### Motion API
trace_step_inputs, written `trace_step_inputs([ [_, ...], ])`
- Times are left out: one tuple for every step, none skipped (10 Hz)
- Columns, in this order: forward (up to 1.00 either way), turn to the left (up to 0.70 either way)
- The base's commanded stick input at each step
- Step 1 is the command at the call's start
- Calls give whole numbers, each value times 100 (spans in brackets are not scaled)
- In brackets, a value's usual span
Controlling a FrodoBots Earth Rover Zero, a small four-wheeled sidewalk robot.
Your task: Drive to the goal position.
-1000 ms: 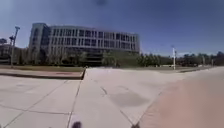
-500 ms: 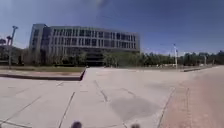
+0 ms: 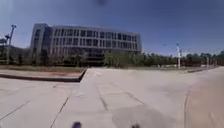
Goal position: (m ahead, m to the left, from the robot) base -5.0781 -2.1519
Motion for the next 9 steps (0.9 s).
trace_step_inputs([
  [85, 2],
  [85, 2],
  [85, 2],
  [85, 2],
  [85, 2],
  [85, 2],
  [85, 2],
  [85, 2],
  [85, 2],
])
